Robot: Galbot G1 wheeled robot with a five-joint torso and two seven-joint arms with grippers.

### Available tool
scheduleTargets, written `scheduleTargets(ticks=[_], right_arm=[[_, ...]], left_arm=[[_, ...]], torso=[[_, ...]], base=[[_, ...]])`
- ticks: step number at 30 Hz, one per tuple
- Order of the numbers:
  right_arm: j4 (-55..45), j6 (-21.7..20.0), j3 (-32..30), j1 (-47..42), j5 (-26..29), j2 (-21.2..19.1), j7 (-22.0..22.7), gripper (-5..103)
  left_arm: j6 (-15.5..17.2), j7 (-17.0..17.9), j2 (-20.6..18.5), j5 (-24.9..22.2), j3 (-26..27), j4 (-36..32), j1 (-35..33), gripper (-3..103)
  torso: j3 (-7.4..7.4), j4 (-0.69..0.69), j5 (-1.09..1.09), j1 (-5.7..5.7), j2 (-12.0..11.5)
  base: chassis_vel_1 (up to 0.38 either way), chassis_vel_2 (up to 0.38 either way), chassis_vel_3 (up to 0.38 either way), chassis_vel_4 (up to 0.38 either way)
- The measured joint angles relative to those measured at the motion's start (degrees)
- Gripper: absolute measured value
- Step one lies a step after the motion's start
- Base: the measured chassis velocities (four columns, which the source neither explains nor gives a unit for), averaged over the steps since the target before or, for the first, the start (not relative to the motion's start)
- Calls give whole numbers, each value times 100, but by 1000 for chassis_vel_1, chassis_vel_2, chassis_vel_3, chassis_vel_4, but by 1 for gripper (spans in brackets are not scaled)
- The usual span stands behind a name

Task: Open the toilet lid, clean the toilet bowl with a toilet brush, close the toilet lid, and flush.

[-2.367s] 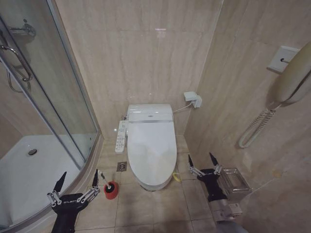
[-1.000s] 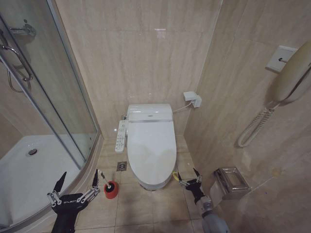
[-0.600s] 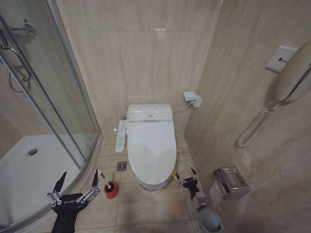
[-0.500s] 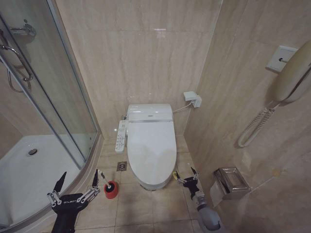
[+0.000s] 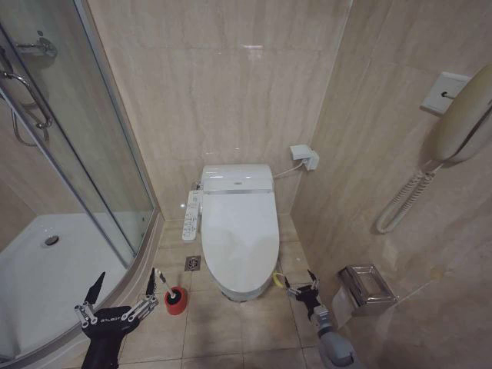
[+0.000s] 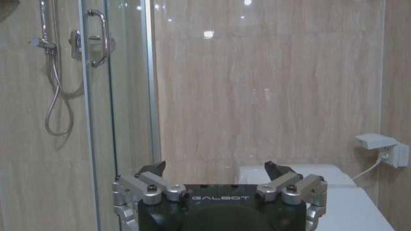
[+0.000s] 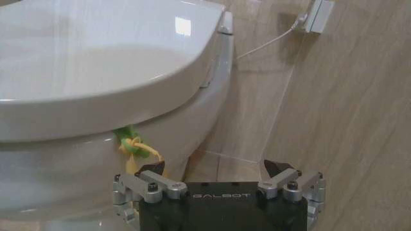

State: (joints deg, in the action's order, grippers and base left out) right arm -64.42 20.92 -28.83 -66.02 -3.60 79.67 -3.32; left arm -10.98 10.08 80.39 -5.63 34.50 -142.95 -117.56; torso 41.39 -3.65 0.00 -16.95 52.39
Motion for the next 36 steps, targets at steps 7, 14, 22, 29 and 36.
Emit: scheduleTargets(ticks=[7,14,22,29,36], right_arm=[[-399,13,15,-270,97,-98,-77,100],[-802,6,36,-498,165,-154,-105,100],[-1018,5,110,-781,114,-147,-198,100],[-791,22,104,-591,76,-24,-176,100],[-473,44,91,-326,44,31,-153,100]], left_arm=[[0,0,0,0,0,0,0,100],[0,0,0,0,0,0,0,100],[0,0,0,0,0,0,0,100],[0,0,0,0,0,0,0,100],[0,0,0,0,0,0,0,100]], torso=[[0,0,0,0,0],[0,1,0,0,0],[0,0,0,0,0],[0,1,0,0,0],[0,1,-1,0,0]], base=[[0,0,0,0],[0,0,0,0],[0,0,0,0],[0,0,0,0],[0,0,0,0]])
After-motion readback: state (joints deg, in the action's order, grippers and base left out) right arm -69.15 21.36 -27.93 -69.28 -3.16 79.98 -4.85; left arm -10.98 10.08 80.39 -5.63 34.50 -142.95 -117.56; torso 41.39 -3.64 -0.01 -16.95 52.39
